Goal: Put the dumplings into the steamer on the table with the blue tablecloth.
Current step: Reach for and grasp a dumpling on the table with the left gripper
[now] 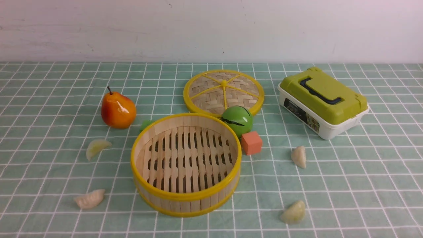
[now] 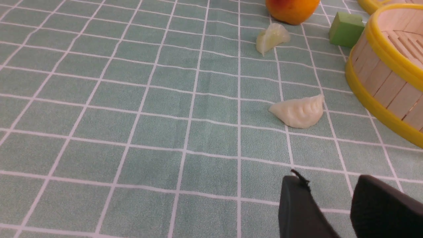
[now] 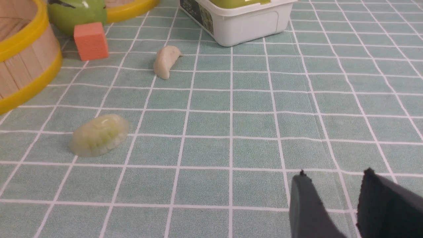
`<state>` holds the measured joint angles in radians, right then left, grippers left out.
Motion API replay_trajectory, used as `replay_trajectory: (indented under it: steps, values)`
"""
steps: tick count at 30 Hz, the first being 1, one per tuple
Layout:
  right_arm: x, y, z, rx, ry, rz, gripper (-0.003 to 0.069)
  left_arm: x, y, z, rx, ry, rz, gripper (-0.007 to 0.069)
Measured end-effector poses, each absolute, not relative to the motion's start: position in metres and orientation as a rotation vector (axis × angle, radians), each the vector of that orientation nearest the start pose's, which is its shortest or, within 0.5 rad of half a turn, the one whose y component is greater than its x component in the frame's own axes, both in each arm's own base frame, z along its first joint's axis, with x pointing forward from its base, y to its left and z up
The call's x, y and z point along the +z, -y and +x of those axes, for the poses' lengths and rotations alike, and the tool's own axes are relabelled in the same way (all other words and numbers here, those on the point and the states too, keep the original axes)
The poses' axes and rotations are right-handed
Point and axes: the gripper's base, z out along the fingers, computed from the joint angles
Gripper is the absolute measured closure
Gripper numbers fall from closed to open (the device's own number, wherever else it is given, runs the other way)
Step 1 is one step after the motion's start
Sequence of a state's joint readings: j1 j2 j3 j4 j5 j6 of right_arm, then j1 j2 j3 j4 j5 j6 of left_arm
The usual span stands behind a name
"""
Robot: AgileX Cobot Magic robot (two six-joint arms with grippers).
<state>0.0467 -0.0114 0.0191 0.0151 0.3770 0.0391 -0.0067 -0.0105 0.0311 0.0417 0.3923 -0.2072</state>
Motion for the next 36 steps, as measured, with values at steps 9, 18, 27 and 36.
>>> replay_trajectory:
  steps: [9, 18, 27, 36]
  values:
    - [0.173, -0.003, 0.052, 0.074, -1.869, 0.002, 0.0419, 0.168, -0.001, 0.052, -0.104, -1.890, -0.164, 0.0387]
    - [0.173, -0.003, 0.052, 0.074, -1.869, 0.002, 0.0419, 0.168, -0.002, 0.052, -0.082, -1.891, -0.151, 0.0387]
    - [0.173, -0.003, 0.052, 0.074, -1.869, 0.002, 0.0419, 0.170, -0.002, 0.053, -0.081, -1.871, -0.146, 0.0387]
    - [0.182, -0.002, 0.055, 0.022, -1.744, -0.036, 0.0419, 0.196, 0.000, 0.057, -0.110, -1.579, -0.109, 0.0387]
